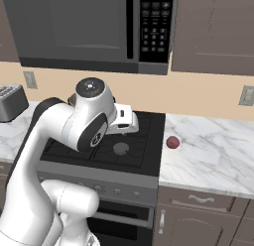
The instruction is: Turn on the burner for the pot on the stove. Wait thirty seconds for the pot to heat up. Then add the onion to the pot.
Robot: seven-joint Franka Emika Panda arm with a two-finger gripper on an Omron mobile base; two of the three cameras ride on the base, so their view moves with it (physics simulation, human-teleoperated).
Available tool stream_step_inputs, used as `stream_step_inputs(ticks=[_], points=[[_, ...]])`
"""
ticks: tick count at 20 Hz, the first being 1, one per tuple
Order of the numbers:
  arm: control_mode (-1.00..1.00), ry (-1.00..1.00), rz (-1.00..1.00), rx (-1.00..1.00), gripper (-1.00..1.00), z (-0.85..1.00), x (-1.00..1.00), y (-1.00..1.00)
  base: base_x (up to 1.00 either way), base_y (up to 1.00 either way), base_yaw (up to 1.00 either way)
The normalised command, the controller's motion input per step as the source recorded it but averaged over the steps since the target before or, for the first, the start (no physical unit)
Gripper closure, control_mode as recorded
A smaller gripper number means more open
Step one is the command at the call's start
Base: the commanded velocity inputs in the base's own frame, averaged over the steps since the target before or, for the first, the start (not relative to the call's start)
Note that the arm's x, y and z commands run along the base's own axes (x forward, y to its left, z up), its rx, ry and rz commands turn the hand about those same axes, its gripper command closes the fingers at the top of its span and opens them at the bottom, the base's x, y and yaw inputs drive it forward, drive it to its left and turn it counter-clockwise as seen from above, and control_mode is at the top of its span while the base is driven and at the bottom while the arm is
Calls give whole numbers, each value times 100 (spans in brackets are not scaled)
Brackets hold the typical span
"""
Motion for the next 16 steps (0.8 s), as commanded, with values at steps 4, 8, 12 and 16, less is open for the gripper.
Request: stream_step_inputs(ticks=[4, 8, 12, 16], points=[[-100, 0, 0, 0, -100, 0, 0, 0, 0, 0, 0], [-100, 0, 0, 0, -100, 0, 0, 0, 0, 0, 0], [-100, 0, 0, 0, -100, 0, 0, 0, 0, 0, 0], [-100, 0, 0, 0, -100, 0, 0, 0, 0, 0, 0]])
